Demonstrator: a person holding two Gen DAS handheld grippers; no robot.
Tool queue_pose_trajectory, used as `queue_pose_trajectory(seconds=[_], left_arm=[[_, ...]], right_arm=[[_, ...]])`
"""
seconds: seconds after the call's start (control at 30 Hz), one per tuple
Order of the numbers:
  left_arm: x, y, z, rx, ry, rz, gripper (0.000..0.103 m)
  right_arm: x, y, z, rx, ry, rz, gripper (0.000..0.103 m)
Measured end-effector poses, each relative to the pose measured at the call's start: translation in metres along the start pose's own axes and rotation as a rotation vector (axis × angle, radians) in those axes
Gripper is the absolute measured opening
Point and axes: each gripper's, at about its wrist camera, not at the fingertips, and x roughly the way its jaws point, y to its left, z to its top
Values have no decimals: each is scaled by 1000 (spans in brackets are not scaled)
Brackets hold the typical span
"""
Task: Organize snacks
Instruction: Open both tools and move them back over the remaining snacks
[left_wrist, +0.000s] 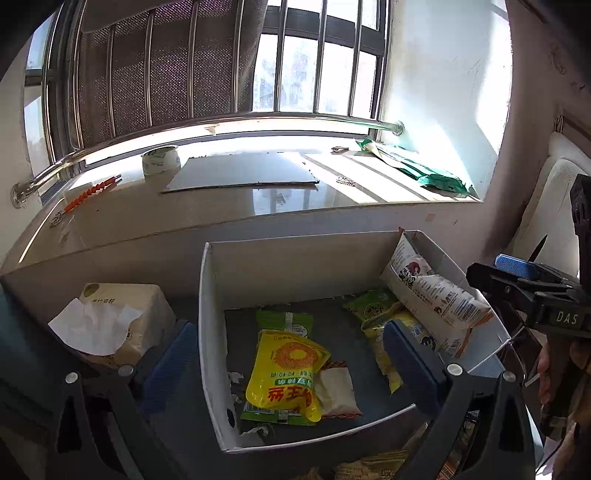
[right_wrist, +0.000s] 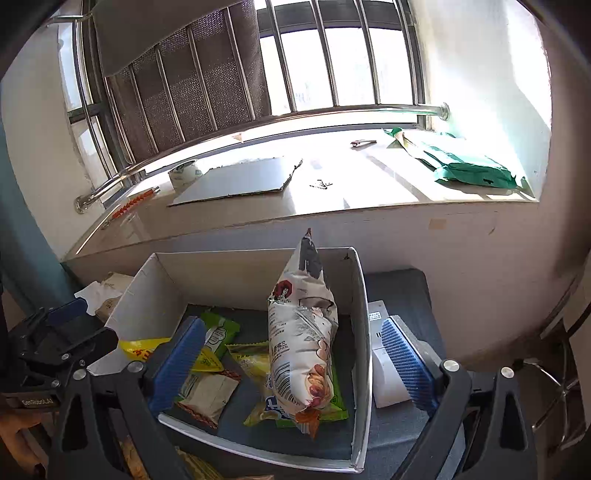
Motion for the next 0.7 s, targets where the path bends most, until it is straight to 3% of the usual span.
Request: queue_pose_trajectory(seconds=[0.13, 0.2, 0.37, 0.5, 0.7], left_arm=[[-10, 5, -12, 19, 8, -37, 103], [-14, 4, -18, 38, 24, -6, 103], [-45, 0, -36, 55, -3, -25, 103], [-85, -4, -65, 27, -55, -63, 103], [-123, -18, -126, -10, -73, -92, 103]], right_arm=[[-10, 3, -8, -28, -33, 9, 103], [-18, 6, -12, -48, -44, 7, 103], [-57, 6, -31, -55, -81, 72, 103], [-102, 6, -63, -83, -124, 148, 103], [-146, -3, -126, -75, -176, 204, 103]])
